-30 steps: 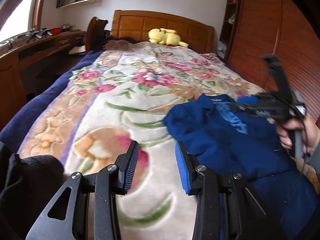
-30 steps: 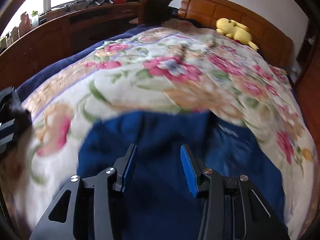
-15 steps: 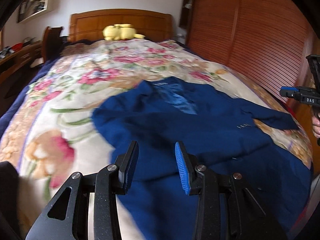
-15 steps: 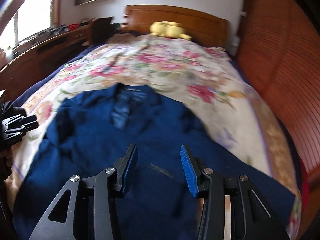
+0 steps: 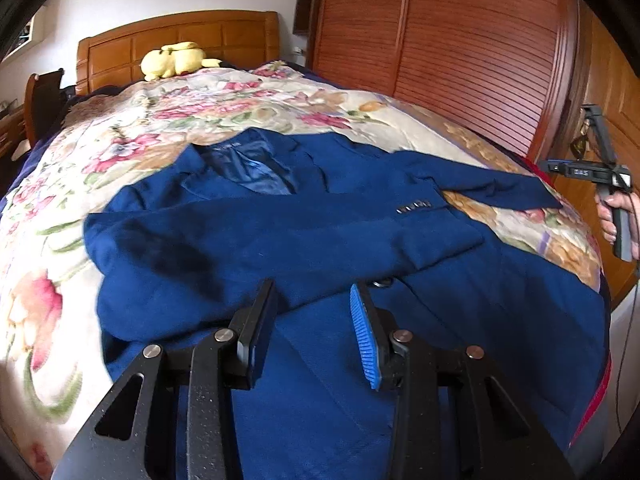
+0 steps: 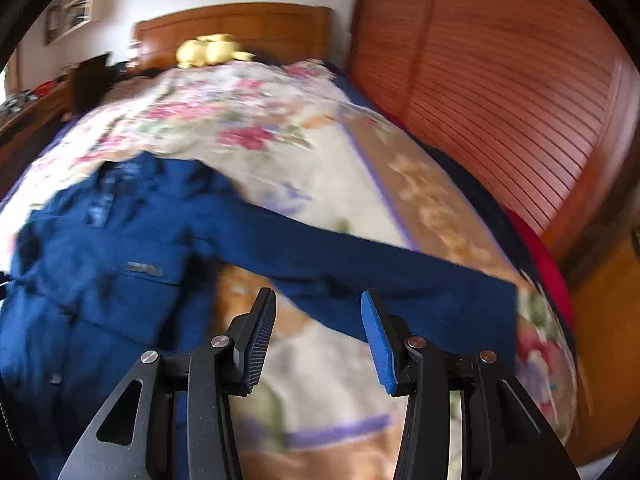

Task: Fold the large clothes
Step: 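Grasp the other sleeve cuff with the right tool and fold it across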

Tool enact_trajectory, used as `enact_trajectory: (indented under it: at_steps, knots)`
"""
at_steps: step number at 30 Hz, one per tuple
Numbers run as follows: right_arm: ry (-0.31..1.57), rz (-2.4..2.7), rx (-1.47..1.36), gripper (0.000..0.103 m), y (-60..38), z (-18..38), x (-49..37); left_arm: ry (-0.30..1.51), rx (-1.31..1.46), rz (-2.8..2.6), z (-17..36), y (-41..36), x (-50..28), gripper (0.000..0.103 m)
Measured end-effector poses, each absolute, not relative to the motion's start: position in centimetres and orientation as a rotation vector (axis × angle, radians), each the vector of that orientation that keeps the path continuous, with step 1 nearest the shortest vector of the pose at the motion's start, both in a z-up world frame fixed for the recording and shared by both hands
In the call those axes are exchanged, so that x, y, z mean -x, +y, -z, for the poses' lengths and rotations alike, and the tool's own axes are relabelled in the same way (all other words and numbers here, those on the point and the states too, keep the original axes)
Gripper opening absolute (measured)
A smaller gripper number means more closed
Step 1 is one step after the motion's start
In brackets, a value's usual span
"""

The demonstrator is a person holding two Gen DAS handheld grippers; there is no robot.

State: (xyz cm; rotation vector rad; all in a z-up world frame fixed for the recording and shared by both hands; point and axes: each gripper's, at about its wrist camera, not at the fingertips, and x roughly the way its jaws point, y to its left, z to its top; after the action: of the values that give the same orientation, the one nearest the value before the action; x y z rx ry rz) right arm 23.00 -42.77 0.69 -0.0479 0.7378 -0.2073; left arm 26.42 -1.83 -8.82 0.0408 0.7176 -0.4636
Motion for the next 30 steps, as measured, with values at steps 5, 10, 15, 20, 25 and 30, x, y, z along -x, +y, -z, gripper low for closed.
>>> enact_trajectory:
  at_steps: [5,10,15,20,25,30]
  knots:
    - [0.781,0.320,-0.016,0.054,-46.3,1.1,-23.2,0.742,-0.061,0.475,9.9,-2.7,-26.4,0.039]
    - [0.811,0.407,-0.051,0.061,-48.8,2.2,-23.7,0.787,-0.082,0.471,11.6,-3.5,-26.7,0.039]
    - [0.817,0.453,-0.070,0.067,-50.5,3.1,-24.0,0.809,-0.088,0.470,12.4,-3.6,-26.7,0.039]
    - [0.828,0.499,-0.107,0.067,-52.7,4.6,-24.5,0.837,-0.095,0.462,13.4,-3.8,-27.0,0.039]
    - [0.816,0.512,-0.180,0.067,-53.8,5.0,-24.5,0.849,-0.098,0.460,13.8,-3.9,-27.1,0.039]
    - [0.824,0.530,-0.182,0.067,-54.8,5.8,-25.0,0.859,-0.110,0.456,14.1,-4.1,-27.2,0.039]
